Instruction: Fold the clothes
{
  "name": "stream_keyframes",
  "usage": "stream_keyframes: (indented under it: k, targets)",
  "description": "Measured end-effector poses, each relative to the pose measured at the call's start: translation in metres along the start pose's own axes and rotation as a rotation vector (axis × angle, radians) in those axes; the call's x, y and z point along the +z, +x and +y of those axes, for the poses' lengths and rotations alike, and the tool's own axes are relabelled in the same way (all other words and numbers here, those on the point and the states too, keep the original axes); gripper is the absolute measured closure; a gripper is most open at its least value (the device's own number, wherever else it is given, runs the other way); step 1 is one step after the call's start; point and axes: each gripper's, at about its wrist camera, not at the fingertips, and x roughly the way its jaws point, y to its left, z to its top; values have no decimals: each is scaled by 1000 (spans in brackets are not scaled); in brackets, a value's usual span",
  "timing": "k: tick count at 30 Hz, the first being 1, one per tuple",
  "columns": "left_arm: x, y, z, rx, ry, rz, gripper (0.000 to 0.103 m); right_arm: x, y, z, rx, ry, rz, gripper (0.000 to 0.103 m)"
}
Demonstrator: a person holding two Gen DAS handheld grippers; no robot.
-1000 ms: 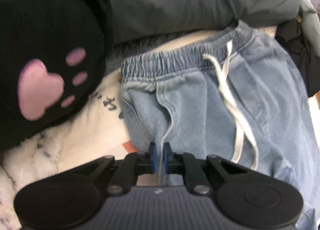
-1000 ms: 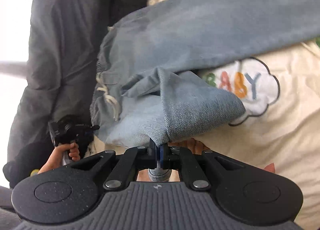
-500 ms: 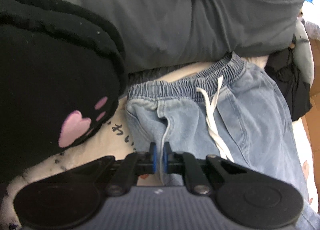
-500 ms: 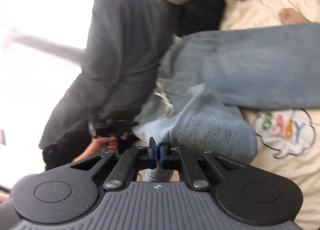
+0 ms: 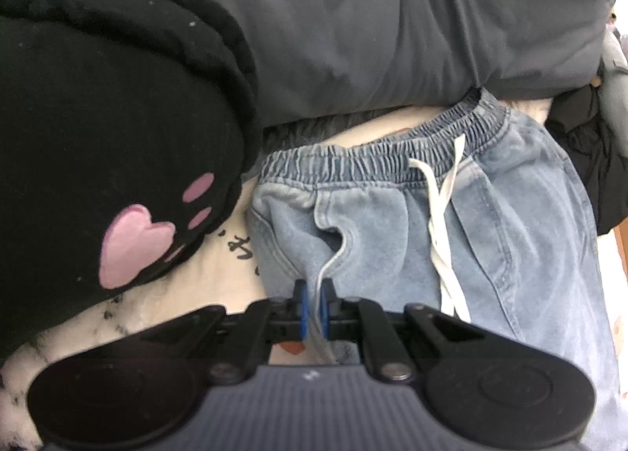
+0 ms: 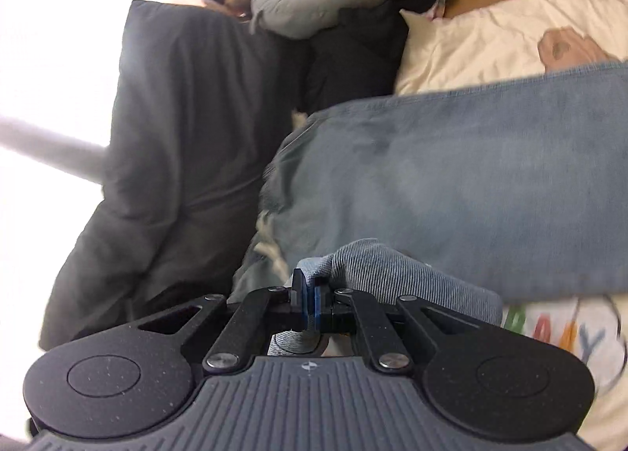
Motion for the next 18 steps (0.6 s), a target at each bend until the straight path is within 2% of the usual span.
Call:
stream_keyframes:
  k: [9, 11, 13, 14, 15, 17, 18]
  targets:
    - [1, 8, -4, 15, 4, -6, 96, 29, 55, -7, -66, 30, -76, 100]
    - [1, 9, -2, 19, 0, -1, 96, 31, 65, -7, -123, 45, -86, 96]
    - [0, 9, -4, 34, 15, 6, 96, 32, 71, -5, -217, 40, -83, 92]
    - [-1, 10, -5, 43, 26, 9, 96, 30, 71, -2, -264, 27, -82, 83]
    - [-1, 9, -6, 49, 37, 9, 96, 27, 68, -1, -293, 23, -89, 67]
    - [-1, 7, -7, 53, 47, 7, 96, 19, 54, -2, -267, 44, -119, 57]
    - [0, 6, -5, 52, 39, 6, 96, 14, 46, -4, -243, 57, -130, 57]
